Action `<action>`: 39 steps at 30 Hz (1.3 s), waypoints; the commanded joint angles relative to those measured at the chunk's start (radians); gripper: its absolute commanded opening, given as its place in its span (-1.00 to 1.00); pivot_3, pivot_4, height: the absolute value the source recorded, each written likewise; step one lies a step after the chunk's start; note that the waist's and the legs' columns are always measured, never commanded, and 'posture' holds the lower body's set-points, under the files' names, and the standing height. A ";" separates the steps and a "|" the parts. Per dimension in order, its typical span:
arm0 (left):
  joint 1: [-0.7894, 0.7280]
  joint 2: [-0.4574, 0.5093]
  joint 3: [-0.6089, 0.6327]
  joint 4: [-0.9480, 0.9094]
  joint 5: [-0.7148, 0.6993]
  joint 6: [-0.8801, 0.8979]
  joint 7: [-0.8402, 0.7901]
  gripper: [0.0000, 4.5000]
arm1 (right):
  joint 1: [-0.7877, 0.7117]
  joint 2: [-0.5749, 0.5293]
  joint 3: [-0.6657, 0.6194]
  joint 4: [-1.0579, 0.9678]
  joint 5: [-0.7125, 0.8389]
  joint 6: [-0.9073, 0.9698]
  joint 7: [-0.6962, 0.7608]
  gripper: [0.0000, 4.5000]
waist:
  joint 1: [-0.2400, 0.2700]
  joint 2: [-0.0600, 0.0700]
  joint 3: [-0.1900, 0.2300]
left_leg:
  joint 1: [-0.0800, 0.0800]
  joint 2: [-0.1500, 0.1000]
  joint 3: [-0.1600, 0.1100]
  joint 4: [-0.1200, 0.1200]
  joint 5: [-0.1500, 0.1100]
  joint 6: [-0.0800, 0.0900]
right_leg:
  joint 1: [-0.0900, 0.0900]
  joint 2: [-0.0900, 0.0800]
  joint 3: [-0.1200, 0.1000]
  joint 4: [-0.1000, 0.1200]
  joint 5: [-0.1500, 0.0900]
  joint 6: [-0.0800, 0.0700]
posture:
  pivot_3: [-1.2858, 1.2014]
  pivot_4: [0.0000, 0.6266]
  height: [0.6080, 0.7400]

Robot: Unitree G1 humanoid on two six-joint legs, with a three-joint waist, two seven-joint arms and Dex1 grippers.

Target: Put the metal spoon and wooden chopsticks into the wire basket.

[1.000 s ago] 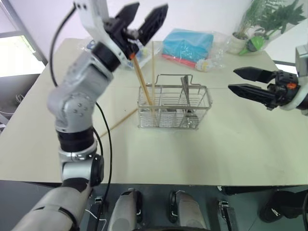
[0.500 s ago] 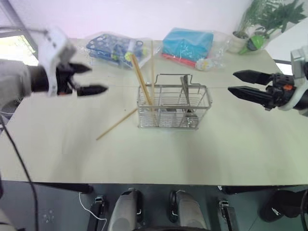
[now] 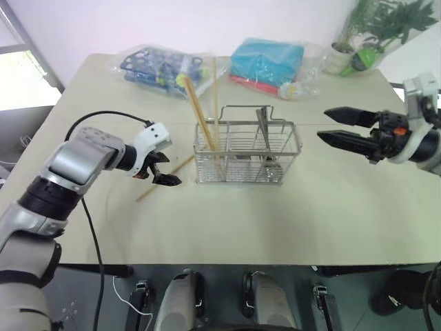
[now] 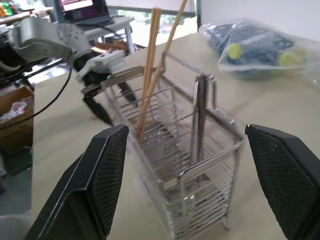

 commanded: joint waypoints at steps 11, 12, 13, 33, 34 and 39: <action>-0.081 -0.191 -0.010 0.297 0.197 -0.187 -0.071 0.76 | 0.045 -0.051 -0.107 -0.086 0.058 0.026 -0.002 0.71 | 0.001 0.002 -0.001 | 0.000 0.000 -0.001 0.002 -0.001 0.001 | 0.001 -0.002 0.000 0.000 -0.002 -0.003 | 0.03 -0.52 0.63; -0.085 -0.203 0.000 0.314 0.204 -0.187 -0.064 0.63 | 0.045 -0.052 -0.106 -0.085 0.058 0.026 -0.002 0.71 | 0.001 0.002 -0.001 | 0.001 0.000 -0.001 0.002 -0.001 0.001 | 0.002 -0.002 0.000 0.000 -0.002 -0.003 | 0.03 -0.52 0.63; -0.088 -0.213 0.011 0.327 0.210 -0.185 -0.059 0.43 | 0.045 -0.053 -0.106 -0.085 0.057 0.024 0.000 0.71 | 0.001 0.002 -0.001 | 0.001 0.000 -0.001 0.002 -0.001 0.001 | 0.002 -0.002 0.000 0.000 -0.002 -0.003 | 0.03 -0.52 0.63; -0.044 -0.162 0.245 0.284 0.216 -0.049 0.082 -0.97 | -0.017 -0.034 -0.040 -0.042 0.020 -0.034 0.021 0.71 | -0.006 0.002 -0.001 | 0.000 0.000 -0.001 0.002 -0.001 0.002 | 0.000 -0.001 0.000 0.001 0.000 -0.001 | 0.03 -0.52 0.63; -0.034 -0.154 0.294 0.271 0.200 -0.035 0.115 -0.97 | -0.027 -0.035 -0.035 -0.038 0.022 -0.034 0.024 0.71 | -0.005 0.002 -0.001 | 0.000 0.000 -0.001 0.002 -0.001 0.002 | 0.000 -0.001 0.000 0.001 0.000 0.000 | 0.03 -0.52 0.63; 0.014 -0.134 0.553 0.215 0.162 0.019 0.350 -0.97 | -0.057 -0.030 -0.016 -0.025 0.021 -0.043 0.029 0.71 | -0.003 0.002 -0.001 | -0.001 0.000 -0.001 0.002 -0.001 0.002 | 0.000 -0.002 0.000 0.001 0.000 0.001 | 0.03 -0.52 0.63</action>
